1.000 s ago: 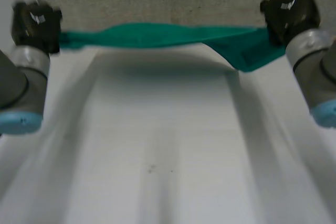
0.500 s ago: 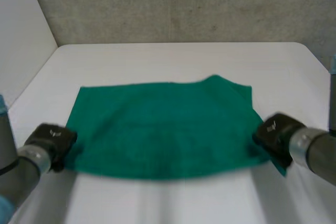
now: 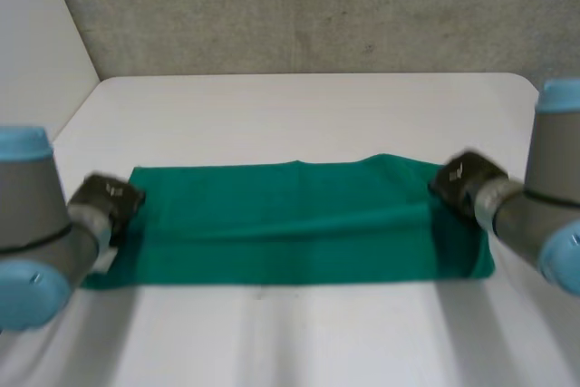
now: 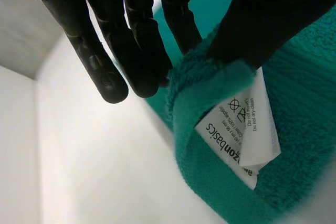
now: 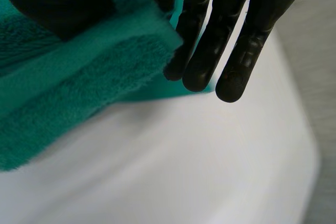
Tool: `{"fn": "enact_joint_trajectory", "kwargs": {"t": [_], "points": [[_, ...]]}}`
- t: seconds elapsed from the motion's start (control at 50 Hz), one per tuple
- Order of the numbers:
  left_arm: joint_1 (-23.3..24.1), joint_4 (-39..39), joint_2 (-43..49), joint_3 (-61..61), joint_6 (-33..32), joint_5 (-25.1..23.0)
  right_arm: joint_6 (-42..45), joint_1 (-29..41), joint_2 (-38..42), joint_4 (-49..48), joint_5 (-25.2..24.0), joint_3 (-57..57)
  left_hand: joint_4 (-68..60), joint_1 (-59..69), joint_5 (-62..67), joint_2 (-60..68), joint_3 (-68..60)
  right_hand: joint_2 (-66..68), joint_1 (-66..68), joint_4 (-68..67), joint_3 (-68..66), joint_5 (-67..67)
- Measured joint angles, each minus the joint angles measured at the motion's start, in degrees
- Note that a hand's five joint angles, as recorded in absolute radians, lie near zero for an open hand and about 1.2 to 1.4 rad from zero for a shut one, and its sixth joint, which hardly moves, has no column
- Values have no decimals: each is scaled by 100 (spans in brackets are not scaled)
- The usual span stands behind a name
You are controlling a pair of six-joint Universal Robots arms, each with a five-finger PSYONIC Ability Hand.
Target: Fold the towel.
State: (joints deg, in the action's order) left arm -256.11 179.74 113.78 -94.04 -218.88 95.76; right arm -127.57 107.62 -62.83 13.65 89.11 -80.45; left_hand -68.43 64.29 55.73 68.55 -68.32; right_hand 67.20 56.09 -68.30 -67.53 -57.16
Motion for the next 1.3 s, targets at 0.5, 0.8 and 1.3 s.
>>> {"fn": "enact_joint_trajectory", "kwargs": {"t": [0.5,0.8,1.3], "points": [[98,2731,-156,2827,230,310,-1465,65,-470,-2472,59,2514,-2,0,0,3,-2,0,0,0,0,-10],[101,2601,432,1042,487,287,-1780,17,129,-2422,-328,396,-2,0,0,6,-2,0,0,0,0,-16],[97,2601,555,208,504,284,-4184,-667,1311,-1869,-615,302,-2,-2,0,6,-2,-2477,-1925,2641,2544,2476]]}}
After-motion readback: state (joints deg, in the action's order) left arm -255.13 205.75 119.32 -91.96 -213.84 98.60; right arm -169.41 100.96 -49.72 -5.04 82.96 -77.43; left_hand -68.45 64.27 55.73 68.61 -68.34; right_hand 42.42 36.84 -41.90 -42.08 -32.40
